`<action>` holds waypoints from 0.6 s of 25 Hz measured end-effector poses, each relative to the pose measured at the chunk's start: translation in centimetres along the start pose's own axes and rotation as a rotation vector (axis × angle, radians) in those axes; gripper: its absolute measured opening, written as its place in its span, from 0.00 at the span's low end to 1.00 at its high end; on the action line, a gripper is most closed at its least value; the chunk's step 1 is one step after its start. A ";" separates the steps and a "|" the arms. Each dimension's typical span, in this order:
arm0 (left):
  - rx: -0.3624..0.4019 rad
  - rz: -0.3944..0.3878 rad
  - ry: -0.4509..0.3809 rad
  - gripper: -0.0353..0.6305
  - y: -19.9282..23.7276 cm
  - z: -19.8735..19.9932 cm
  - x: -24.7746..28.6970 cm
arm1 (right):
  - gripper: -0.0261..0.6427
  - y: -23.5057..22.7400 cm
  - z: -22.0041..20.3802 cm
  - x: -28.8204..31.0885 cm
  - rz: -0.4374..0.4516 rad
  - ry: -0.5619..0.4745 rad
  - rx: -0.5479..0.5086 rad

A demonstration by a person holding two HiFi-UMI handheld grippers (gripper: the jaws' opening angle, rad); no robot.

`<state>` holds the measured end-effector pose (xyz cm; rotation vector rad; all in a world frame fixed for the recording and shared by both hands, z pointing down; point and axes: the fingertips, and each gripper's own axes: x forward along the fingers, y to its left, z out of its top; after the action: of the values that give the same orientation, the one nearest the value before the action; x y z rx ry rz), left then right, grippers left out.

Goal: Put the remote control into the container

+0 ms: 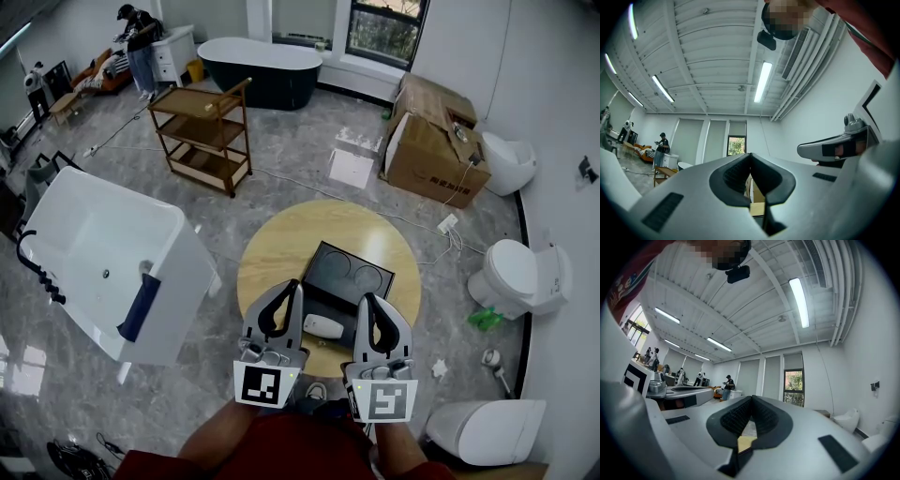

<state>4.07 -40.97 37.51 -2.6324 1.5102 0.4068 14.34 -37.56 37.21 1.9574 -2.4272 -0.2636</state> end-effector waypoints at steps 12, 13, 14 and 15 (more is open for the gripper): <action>0.008 0.000 0.009 0.08 0.1 -0.1 -0.1 | 0.07 -0.7 -0.5 0.2 -0.027 0.007 -0.006; 0.008 0.000 0.009 0.08 0.1 -0.1 -0.2 | 0.07 -0.7 -0.6 0.2 -0.027 0.009 -0.010; 0.008 0.000 0.010 0.08 0.2 -0.1 -0.2 | 0.07 -0.6 -0.7 0.2 -0.027 0.010 -0.013; 0.009 -0.001 0.010 0.08 0.1 -0.1 -0.2 | 0.07 -0.6 -0.7 0.2 -0.027 0.012 -0.015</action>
<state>3.89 -40.90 37.71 -2.6320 1.5104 0.3861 14.97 -37.98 37.80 1.9808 -2.3868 -0.2688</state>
